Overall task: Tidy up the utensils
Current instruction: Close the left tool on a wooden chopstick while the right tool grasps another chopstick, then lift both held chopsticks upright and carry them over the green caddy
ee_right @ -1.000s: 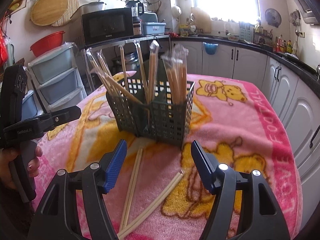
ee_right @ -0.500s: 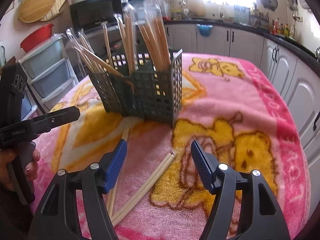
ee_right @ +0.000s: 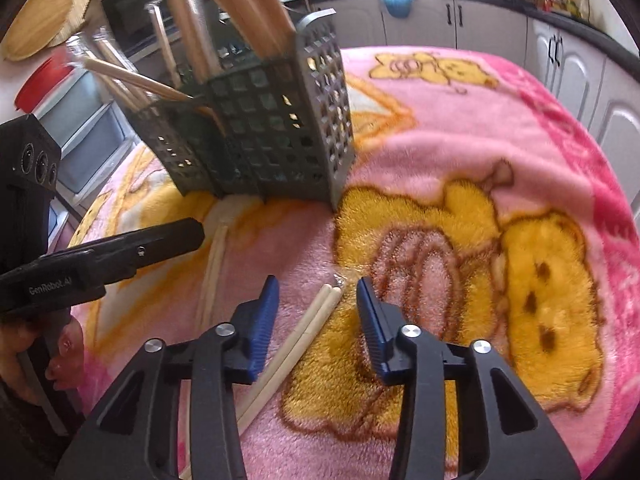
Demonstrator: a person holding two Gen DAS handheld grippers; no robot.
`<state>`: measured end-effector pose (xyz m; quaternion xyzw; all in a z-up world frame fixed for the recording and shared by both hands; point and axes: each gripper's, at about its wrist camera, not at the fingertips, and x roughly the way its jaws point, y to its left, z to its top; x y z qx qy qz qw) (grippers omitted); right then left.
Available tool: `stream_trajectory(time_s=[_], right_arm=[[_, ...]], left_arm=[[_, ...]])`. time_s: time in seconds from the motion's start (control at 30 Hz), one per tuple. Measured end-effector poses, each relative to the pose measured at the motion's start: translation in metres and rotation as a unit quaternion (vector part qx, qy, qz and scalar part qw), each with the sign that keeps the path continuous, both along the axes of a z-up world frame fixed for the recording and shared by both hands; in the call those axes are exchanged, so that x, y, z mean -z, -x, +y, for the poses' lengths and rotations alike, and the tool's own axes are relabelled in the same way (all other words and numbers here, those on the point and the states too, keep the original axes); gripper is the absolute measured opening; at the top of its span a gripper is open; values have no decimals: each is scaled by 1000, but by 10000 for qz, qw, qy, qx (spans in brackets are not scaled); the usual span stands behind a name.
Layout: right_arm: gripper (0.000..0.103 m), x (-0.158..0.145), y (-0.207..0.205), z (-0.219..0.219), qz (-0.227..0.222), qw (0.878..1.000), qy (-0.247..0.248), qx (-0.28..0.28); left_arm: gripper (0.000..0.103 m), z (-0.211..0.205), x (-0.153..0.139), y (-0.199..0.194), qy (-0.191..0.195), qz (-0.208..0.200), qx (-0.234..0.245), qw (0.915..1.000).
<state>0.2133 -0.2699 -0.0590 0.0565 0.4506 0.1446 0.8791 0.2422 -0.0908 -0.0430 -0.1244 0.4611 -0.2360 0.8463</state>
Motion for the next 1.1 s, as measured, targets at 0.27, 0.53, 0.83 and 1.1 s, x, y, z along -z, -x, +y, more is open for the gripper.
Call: stream_trajectory(time_s=[0.27,0.53,0.83,1.1], right_arm=[[26,6,-9,3,42,9999,46,83],[13,8,-15,3,13,9998,114,134],[7,-16,-10,6,-327,9994,-137,-43],[7,-54,10,22,-889,9951,-150,-396]], left_arm=[[28,-16,15,-18,-267,54,-179,9995],[6,-15,20,-23,-489,-34,-352,9982],[3,14,3,-16,-115,-64,-337,9993],[3,44,-38,3,46,-593,-449,9972]])
